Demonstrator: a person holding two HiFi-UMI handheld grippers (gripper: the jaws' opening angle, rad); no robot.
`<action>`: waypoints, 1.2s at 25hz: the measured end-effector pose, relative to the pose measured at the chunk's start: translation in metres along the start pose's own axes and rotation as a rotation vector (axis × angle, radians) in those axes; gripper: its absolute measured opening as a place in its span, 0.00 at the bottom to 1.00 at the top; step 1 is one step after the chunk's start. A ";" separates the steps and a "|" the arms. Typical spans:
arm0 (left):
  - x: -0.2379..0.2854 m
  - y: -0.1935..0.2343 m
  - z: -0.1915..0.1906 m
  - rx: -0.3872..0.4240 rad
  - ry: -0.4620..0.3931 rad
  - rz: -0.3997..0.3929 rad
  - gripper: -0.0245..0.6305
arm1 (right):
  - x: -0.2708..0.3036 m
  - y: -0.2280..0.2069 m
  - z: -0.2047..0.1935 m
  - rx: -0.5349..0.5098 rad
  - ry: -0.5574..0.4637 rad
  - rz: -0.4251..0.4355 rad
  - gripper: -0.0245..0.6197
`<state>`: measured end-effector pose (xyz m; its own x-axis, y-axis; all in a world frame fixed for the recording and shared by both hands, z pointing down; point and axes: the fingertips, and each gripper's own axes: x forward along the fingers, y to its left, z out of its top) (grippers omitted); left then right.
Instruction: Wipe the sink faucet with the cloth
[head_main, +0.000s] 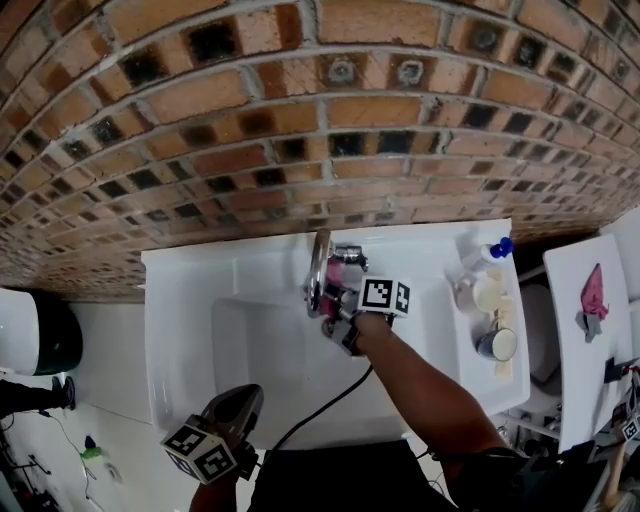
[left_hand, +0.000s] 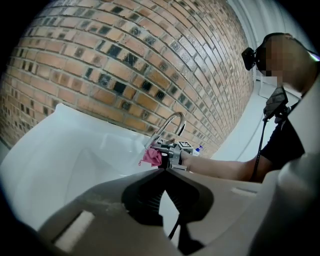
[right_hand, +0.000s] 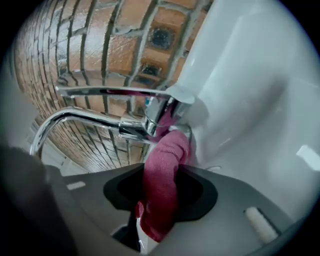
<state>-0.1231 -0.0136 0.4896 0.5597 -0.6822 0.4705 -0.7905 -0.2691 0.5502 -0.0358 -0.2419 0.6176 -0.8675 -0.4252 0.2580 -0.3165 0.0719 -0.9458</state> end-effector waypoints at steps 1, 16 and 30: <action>-0.001 0.001 -0.001 0.003 -0.004 -0.001 0.05 | 0.001 0.006 0.003 -0.017 -0.001 0.005 0.28; -0.001 -0.007 0.003 0.014 -0.044 -0.006 0.05 | -0.021 0.094 0.010 -0.372 -0.018 0.172 0.28; -0.005 -0.026 0.003 0.017 -0.093 0.017 0.05 | -0.039 0.156 0.019 -0.830 0.069 0.324 0.28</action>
<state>-0.1068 -0.0053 0.4705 0.5215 -0.7467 0.4129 -0.8039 -0.2678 0.5311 -0.0437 -0.2312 0.4560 -0.9752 -0.2176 0.0393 -0.2046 0.8204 -0.5339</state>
